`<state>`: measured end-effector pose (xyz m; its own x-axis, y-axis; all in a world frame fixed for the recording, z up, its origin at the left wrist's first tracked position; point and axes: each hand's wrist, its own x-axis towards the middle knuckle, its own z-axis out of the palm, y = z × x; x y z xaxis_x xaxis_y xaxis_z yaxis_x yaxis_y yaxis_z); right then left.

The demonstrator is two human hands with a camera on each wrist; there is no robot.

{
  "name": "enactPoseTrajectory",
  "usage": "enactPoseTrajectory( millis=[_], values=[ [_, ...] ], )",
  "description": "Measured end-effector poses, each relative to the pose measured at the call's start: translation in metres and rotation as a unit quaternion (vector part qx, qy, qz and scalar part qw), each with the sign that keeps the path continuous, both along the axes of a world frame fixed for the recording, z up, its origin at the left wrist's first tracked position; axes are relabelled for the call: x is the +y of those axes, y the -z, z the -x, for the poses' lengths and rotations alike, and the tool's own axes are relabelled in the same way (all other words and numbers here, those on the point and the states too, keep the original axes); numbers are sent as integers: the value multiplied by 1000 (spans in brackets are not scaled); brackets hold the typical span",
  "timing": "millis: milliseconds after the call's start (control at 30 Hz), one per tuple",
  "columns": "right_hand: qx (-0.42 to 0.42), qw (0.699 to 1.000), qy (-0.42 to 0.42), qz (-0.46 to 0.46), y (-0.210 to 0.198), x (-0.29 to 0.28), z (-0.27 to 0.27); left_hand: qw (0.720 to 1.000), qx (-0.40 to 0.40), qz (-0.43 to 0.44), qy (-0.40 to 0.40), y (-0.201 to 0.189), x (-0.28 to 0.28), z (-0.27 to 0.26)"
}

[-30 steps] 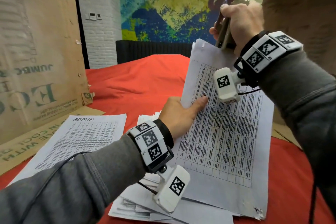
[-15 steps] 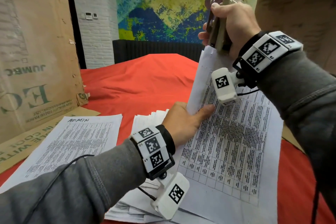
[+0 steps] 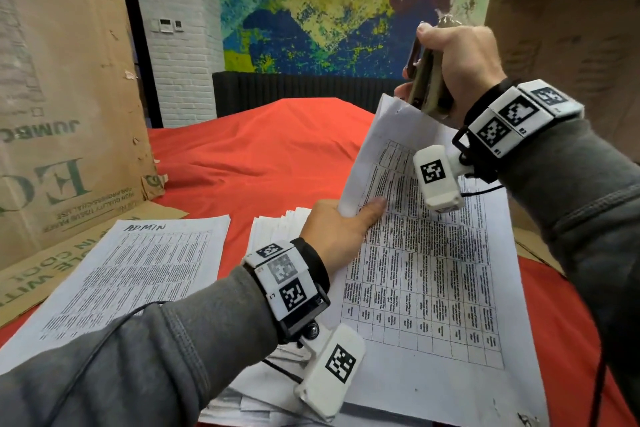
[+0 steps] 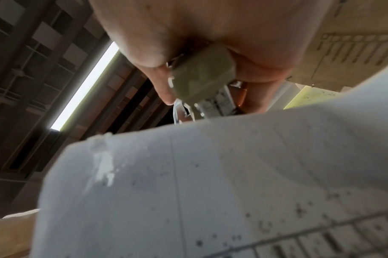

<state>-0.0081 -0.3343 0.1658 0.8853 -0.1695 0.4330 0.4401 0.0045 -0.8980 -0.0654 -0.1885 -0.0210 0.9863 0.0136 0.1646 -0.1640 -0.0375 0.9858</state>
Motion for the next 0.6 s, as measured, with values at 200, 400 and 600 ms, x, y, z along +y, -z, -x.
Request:
enactPoseTrajectory(
  millis=[200,400,600],
  values=[
    [19,999,-35,-7,7,-3,0,999,41,34,-9,2,5,-6],
    [-1,1000,-25,3,22,10,-2,996,71,44,32,1,-3,2],
    [-17,999,29,3,23,23,-4,998,60,-27,19,7,-13,8]
  ],
)
